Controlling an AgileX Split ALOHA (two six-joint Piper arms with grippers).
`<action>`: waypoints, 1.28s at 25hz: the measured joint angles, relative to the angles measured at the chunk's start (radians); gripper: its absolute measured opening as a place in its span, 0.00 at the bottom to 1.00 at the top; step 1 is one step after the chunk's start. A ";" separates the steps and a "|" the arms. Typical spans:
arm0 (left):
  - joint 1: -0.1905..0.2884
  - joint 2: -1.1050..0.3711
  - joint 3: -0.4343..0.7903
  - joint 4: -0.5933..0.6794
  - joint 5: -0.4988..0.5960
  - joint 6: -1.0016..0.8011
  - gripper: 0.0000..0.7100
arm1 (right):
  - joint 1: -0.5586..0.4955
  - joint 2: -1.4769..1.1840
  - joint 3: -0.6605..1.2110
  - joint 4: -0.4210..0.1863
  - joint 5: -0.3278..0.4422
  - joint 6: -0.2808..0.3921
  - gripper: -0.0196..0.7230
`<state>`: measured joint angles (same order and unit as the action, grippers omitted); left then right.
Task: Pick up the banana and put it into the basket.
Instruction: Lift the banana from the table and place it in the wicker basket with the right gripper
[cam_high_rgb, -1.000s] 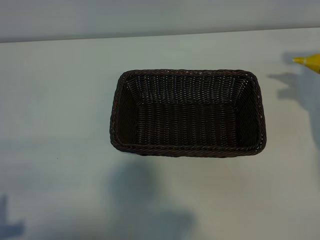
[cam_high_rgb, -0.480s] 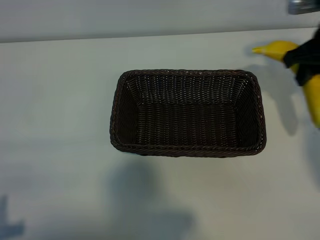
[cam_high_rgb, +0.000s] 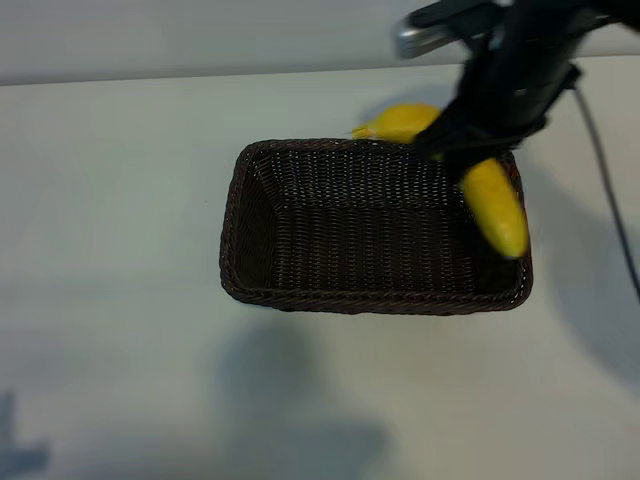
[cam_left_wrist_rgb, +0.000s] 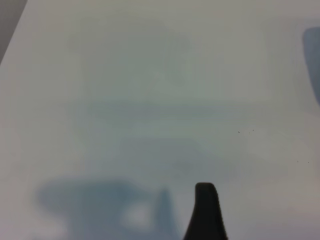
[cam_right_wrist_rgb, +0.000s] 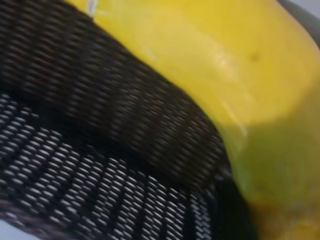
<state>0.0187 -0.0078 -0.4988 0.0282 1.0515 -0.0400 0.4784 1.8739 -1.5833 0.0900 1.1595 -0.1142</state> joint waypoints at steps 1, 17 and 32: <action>0.000 0.000 0.000 0.000 0.000 0.000 0.81 | 0.021 0.014 -0.014 -0.004 -0.007 -0.007 0.59; 0.000 0.000 0.000 0.000 0.000 -0.001 0.81 | 0.123 0.033 -0.032 -0.080 -0.106 -0.471 0.59; 0.000 0.000 0.000 0.000 0.000 -0.001 0.81 | 0.123 0.203 -0.037 -0.070 -0.163 -0.474 0.59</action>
<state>0.0187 -0.0078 -0.4988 0.0282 1.0515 -0.0406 0.6017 2.0773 -1.6203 0.0203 0.9960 -0.5886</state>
